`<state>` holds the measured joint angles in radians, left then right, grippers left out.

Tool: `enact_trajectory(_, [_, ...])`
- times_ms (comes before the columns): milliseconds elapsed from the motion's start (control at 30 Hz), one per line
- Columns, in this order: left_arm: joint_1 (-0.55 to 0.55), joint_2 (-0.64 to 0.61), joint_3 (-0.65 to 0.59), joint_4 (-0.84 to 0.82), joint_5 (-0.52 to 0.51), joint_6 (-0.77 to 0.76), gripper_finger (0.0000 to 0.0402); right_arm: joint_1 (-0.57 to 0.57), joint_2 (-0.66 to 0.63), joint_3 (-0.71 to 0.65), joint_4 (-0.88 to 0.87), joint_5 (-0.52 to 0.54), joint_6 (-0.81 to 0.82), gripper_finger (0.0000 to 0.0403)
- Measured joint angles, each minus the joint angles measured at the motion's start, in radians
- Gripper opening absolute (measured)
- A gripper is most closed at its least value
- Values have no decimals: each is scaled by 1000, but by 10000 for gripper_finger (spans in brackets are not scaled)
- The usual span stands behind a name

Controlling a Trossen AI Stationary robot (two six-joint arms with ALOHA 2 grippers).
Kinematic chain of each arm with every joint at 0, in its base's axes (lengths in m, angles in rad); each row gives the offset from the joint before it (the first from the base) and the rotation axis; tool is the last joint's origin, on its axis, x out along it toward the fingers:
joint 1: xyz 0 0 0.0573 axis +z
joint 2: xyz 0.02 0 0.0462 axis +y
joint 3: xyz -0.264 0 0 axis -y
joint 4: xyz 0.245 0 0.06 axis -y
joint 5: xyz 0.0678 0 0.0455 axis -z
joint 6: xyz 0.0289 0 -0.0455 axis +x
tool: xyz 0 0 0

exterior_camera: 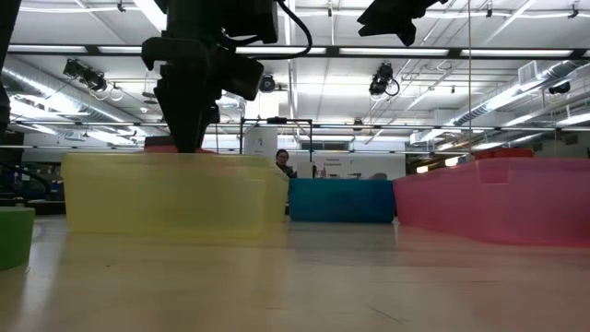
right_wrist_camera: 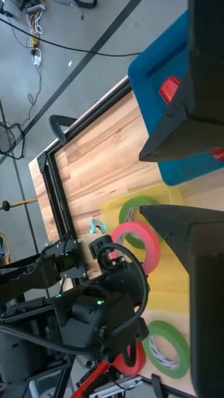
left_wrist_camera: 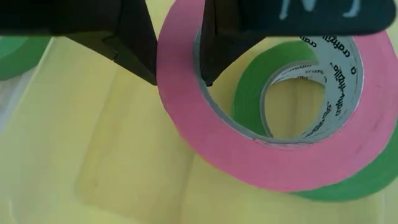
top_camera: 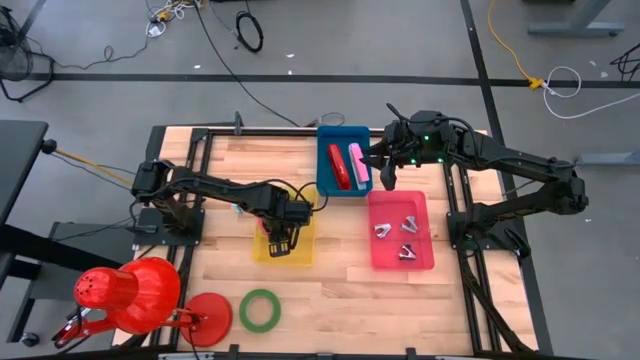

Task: Pick and place Stapler, Stapler remover, tape
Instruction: Put the pink tape into the yellow bin, then put the light blue staple remover into the red bin

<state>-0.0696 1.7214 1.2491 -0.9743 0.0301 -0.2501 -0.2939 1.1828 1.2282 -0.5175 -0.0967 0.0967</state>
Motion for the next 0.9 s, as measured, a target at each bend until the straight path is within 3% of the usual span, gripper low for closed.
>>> enact_trajectory(300, [0,0,0,26,0,0,157,0,0,0,-1,0,0,121])
enact_trajectory(633, [0,0,0,27,-4,-32,238,0,0,0,-24,0,0,121])
enact_trajectory(900, [1,0,70,-76,3,-31,247,0,0,0,-25,-1,-4,121])
